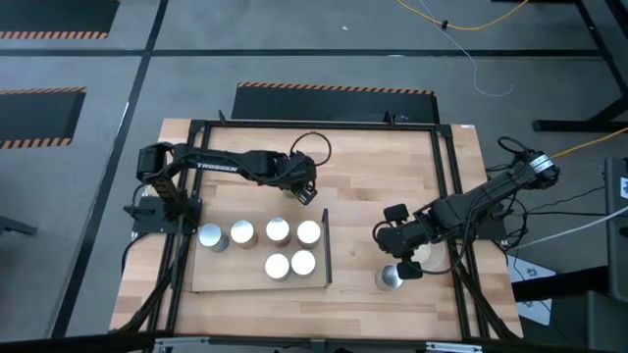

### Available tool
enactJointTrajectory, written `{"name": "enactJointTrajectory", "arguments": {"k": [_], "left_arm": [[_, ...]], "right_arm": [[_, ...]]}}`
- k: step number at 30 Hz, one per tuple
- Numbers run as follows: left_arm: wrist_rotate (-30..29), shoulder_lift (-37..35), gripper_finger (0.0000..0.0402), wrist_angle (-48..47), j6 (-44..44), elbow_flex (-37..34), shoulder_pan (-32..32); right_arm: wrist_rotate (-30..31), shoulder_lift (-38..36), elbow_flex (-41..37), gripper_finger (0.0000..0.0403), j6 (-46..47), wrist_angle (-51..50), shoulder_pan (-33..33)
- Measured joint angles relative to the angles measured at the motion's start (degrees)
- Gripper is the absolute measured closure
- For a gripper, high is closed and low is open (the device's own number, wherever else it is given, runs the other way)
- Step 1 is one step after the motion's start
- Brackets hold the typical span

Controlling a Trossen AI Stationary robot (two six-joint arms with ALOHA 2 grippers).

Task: Pick and place cans onto a shelf
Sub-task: Put the orange can on the shelf

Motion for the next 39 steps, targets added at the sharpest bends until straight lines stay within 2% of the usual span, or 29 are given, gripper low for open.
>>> {"name": "enactJointTrajectory", "arguments": {"k": [7, 15, 31, 39], "left_arm": [[0.1, 2.7, 0.0289, 0.2, 0.2, 0.2, -0.2], [0.2, 2.5, 0.0294, -0.7, 0.3, 0.1, -0.2], [0.3, 2.3, 0.0396, -3.4, 3.3, 0.1, -0.4], [-0.4, 1.7, 0.0399, -3.9, 4.8, 0.0, -1.2]], "right_arm": [[0.0, 0.0, 0.0, 0.0373, 0.0, 0.3, 0.0], [0.0, 0.0, 0.0, 0.0373, 0.0, 0.3, 0.0], [0.0, 0.0, 0.0, 0.0373, 0.0, 0.3, 0.0], [0.0, 0.0, 0.0, 0.0373, 0.0, 0.3, 0.0]]}}
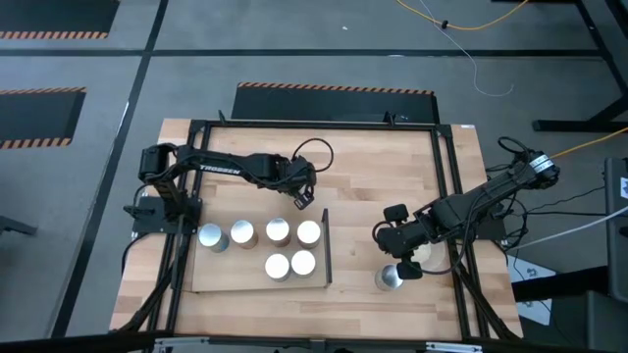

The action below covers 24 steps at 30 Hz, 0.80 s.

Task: Pick and place cans onto a shelf
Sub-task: Put the orange can on the shelf

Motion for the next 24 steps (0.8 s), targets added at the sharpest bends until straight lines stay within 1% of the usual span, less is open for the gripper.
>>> {"name": "enactJointTrajectory", "arguments": {"k": [5, 12, 17, 24], "left_arm": [[0.6, -1.9, 0.0401, -1.7, 1.1, -0.2, -0.4], [0.7, -6.5, 0.0401, -4.4, 3.1, -0.1, -1.2], [1.8, -10.9, 0.0401, -6.7, 4.1, -0.1, -2.4], [3.2, -19.5, 0.0401, -7.9, 4.5, 0.0, -5.7]], "right_arm": [[0.0, 0.0, 0.0, 0.0373, 0.0, 0.0, 0.0], [0.0, 0.0, 0.0, 0.0373, 0.2, 0.6, 0.0], [0.0, 0.0, 0.0, 0.0373, 0.2, 0.8, 0.0], [0.0, 0.0, 0.0, 0.0373, 0.1, 1.1, 0.0]]}}
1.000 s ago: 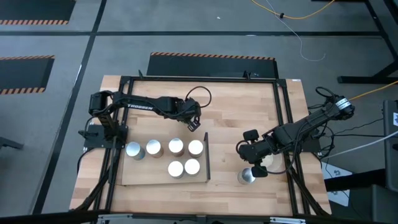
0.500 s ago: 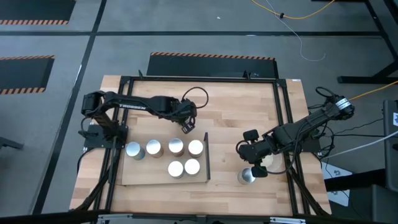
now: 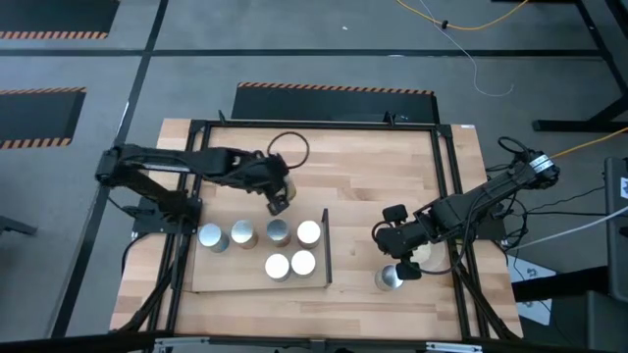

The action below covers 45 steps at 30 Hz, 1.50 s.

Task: Pick and place cans onto a shelf
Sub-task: Put the orange can on the shelf

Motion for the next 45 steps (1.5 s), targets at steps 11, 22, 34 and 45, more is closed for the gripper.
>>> {"name": "enactJointTrajectory", "arguments": {"k": [11, 22, 34, 45], "left_arm": [[2.6, -14.4, 0.0401, -3.2, 0.0, 0.0, -8.9], [7.8, -20.6, 0.0401, -4.0, -2.8, 0.1, -21.4], [5.4, -18.2, 0.0401, -4.1, -12.0, 0.1, -38.2], [0.3, -9.6, 0.0401, -3.8, -14.0, 0.1, -48.8]], "right_arm": [[0.0, 0.0, 0.0, 0.0373, -0.1, 0.4, 0.0], [0.0, 0.0, 0.0, 0.0373, 0.1, 1.6, 0.0], [0.0, 0.0, 0.0, 0.0373, 1.7, 4.7, 0.0], [0.0, 0.0, 0.0, 0.0373, 3.2, 4.9, 0.0]]}}
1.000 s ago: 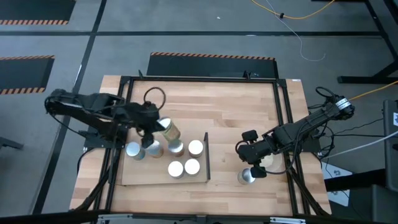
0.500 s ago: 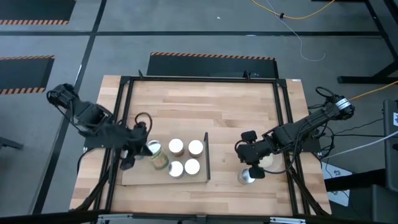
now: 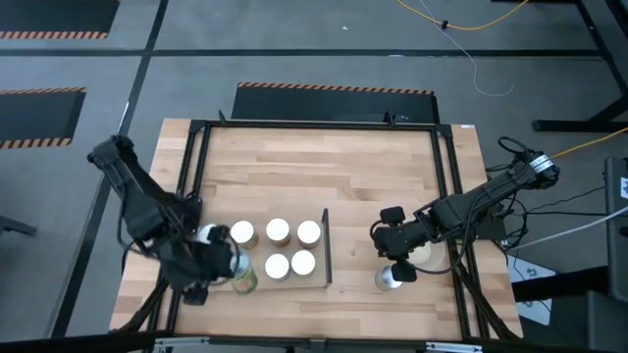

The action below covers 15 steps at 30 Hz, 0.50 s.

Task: Pick and place cans onto a shelf
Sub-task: Put the orange can on the shelf

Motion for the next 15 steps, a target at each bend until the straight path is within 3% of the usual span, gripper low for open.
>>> {"name": "enactJointTrajectory", "arguments": {"k": [15], "left_arm": [[-5.5, 12.4, 0.0401, -1.0, 3.1, 0.0, -2.9]], "right_arm": [[0.0, 0.0, 0.0, 0.0373, 0.0, 0.0, 0.0]]}}
